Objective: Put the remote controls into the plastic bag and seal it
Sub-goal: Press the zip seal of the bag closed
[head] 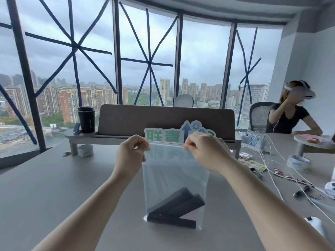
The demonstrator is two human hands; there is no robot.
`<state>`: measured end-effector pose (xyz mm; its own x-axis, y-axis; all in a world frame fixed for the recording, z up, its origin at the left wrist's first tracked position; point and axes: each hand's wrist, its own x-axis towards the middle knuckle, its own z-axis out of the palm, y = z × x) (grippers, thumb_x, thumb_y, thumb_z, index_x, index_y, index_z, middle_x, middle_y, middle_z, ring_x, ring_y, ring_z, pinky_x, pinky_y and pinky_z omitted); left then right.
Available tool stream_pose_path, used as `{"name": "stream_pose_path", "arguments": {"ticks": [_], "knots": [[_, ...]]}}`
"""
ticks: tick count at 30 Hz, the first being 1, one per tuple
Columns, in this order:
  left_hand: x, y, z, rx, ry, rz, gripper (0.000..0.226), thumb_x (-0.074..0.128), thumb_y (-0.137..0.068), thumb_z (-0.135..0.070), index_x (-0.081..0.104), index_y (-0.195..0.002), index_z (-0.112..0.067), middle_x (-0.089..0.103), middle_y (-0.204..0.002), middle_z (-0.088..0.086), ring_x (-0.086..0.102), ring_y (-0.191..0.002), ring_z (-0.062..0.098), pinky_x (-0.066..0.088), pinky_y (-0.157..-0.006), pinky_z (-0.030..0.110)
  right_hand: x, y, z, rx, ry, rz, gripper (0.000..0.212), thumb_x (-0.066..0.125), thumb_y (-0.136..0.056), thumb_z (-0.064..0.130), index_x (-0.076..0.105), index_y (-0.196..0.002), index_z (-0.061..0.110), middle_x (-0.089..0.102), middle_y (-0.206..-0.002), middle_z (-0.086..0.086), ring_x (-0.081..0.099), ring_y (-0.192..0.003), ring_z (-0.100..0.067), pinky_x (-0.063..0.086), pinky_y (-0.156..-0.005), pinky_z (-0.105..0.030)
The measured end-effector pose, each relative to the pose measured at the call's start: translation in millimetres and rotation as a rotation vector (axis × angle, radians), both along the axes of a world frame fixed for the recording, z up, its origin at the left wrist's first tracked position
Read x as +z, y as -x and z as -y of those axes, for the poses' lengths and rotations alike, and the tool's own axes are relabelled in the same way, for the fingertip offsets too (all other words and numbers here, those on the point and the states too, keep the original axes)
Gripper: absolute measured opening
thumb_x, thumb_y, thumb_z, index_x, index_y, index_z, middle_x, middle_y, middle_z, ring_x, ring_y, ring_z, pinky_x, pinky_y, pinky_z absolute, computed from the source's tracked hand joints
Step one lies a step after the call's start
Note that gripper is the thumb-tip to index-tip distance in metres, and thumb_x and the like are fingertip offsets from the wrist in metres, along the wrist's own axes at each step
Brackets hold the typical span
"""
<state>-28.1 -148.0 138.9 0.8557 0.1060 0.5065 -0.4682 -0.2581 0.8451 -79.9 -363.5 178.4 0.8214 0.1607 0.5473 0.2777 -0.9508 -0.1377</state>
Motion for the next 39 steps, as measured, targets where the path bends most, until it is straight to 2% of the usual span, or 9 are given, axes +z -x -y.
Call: {"name": "stream_pose_path", "arguments": {"ticks": [3,7,13,16,23,28,31,35,39], "knots": [[10,-6,-10,0.041,0.036,0.046,0.019,0.059,-0.082,-0.006,0.062,-0.065,-0.013,0.065,-0.059,0.002,0.049,-0.04,0.013,0.04,-0.048,0.027,-2,-1,8,-0.009,-0.013,-0.016,0.018,0.053,-0.096,0.03,0.063,-0.087,0.019,0.056,-0.089,0.012,0.058,-0.086,-0.02,0.041,-0.072,-0.032],[16,-16,-34,0.055,0.065,0.053,0.017,0.06,-0.083,-0.003,0.062,-0.067,-0.007,0.068,-0.072,0.02,0.051,-0.044,0.016,0.041,-0.044,0.027,-6,1,11,-0.002,-0.052,-0.027,0.017,0.05,-0.098,0.029,0.062,-0.09,0.02,0.06,-0.094,0.009,0.057,-0.086,-0.021,0.047,-0.076,-0.036],[6,-20,-64,0.101,0.077,0.048,0.014,0.059,-0.086,-0.003,0.062,-0.072,-0.003,0.068,-0.07,0.006,0.054,-0.043,0.01,0.043,-0.037,0.023,-6,-3,-14,0.021,0.039,-0.068,0.021,0.043,-0.101,0.033,0.056,-0.091,0.02,0.061,-0.1,0.005,0.058,-0.087,-0.023,0.048,-0.079,-0.04],[4,-28,-82,0.086,0.114,0.02,0.013,0.059,-0.087,-0.004,0.061,-0.075,-0.001,0.067,-0.073,0.007,0.057,-0.044,0.009,0.047,-0.038,0.023,-6,-13,-28,0.047,0.037,-0.043,0.022,0.045,-0.1,0.034,0.056,-0.089,0.019,0.06,-0.096,0.006,0.06,-0.086,-0.025,0.05,-0.079,-0.042],[-1,-105,-144,0.022,0.247,-0.167,0.015,0.059,-0.088,-0.006,0.061,-0.074,-0.009,0.065,-0.078,0.013,0.068,-0.054,0.015,0.058,-0.051,0.024,-9,-127,-93,0.097,-0.087,0.016,0.023,0.05,-0.099,0.026,0.058,-0.082,0.012,0.067,-0.089,-0.001,0.061,-0.078,-0.027,0.049,-0.065,-0.036],[21,-160,-191,0.091,0.312,-0.132,0.015,0.061,-0.088,-0.004,0.062,-0.074,-0.009,0.068,-0.064,0.006,0.065,-0.049,0.007,0.059,-0.059,0.026,-4,-193,-148,0.082,-0.133,0.07,0.023,0.052,-0.098,0.028,0.056,-0.08,0.014,0.065,-0.08,0.0,0.06,-0.07,-0.029,0.042,-0.058,-0.033],[15,-176,-223,0.105,0.344,-0.147,0.012,0.064,-0.086,-0.005,0.063,-0.075,-0.01,0.068,-0.072,0.008,0.067,-0.056,0.009,0.059,-0.066,0.025,-15,-206,-176,0.162,-0.174,0.096,0.023,0.055,-0.096,0.026,0.06,-0.08,0.01,0.068,-0.081,-0.002,0.061,-0.072,-0.027,0.05,-0.06,-0.035],[-30,-178,-260,0.112,0.374,-0.235,0.011,0.064,-0.085,-0.003,0.066,-0.076,-0.008,0.071,-0.068,0.006,0.068,-0.067,0.019,0.059,-0.076,0.032,-54,-199,-204,0.26,-0.229,-0.004,0.019,0.06,-0.091,0.027,0.064,-0.078,0.014,0.065,-0.073,0.004,0.062,-0.071,-0.024,0.051,-0.06,-0.036],[-81,-154,-280,0.106,0.43,-0.311,0.009,0.061,-0.087,-0.001,0.064,-0.079,-0.003,0.064,-0.077,0.016,0.066,-0.067,0.02,0.06,-0.071,0.023,-95,-177,-220,0.335,-0.263,-0.21,0.017,0.065,-0.089,0.028,0.069,-0.078,0.015,0.071,-0.075,0.0,0.063,-0.073,-0.023,0.052,-0.066,-0.035]]}}
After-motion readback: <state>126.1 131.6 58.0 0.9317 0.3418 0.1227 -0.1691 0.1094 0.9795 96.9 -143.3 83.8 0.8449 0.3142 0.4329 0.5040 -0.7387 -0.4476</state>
